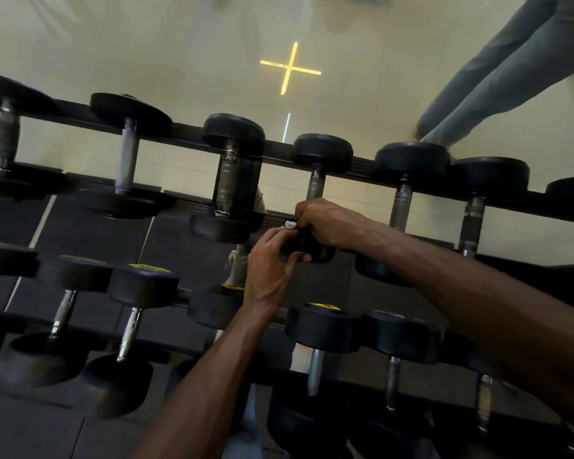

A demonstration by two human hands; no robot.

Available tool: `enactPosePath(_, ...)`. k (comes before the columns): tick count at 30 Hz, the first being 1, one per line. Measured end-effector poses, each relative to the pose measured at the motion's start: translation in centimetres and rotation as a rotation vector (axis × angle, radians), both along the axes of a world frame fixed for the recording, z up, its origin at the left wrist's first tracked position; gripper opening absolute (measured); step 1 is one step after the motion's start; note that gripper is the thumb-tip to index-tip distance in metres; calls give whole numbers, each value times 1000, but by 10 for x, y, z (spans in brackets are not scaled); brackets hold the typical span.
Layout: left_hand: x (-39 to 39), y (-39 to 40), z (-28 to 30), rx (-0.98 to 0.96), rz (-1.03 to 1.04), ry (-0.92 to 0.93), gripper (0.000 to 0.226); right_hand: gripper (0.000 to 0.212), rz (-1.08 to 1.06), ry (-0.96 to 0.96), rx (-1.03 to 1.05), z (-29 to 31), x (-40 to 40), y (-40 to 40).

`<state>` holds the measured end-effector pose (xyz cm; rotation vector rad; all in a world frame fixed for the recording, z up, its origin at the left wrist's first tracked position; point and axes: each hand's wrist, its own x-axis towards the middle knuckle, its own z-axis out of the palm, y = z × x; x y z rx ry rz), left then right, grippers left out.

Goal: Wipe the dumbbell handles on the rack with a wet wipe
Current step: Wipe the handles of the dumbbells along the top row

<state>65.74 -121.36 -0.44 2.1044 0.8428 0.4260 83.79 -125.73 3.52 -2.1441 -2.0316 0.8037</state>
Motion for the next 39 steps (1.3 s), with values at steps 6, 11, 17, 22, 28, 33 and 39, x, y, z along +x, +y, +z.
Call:
enactPosePath(6,1,5,0,3,-22,26,48,14,-47,-3,42,-7,1,-5)
enactPosePath(11,1,3,-1,10,-20,36,46,17,-115,42,135,-8,0,-16)
enactPosePath(17,1,6,-2,-10,-27,38,44,18,-354,-38,309,-9,21,5)
enactPosePath(22,1,5,-2,-12,-23,29,43,14,-511,178,323,-21,12,-23)
enactPosePath(28,1,4,-1,-2,-16,28,45,21,-455,226,216,-32,-2,-34)
enactPosePath(33,2,4,-2,1,-20,40,45,17,-151,64,132,-13,2,-12)
enactPosePath(39,1,4,-2,2,-36,44,48,20,-86,-19,77,-12,-9,-10)
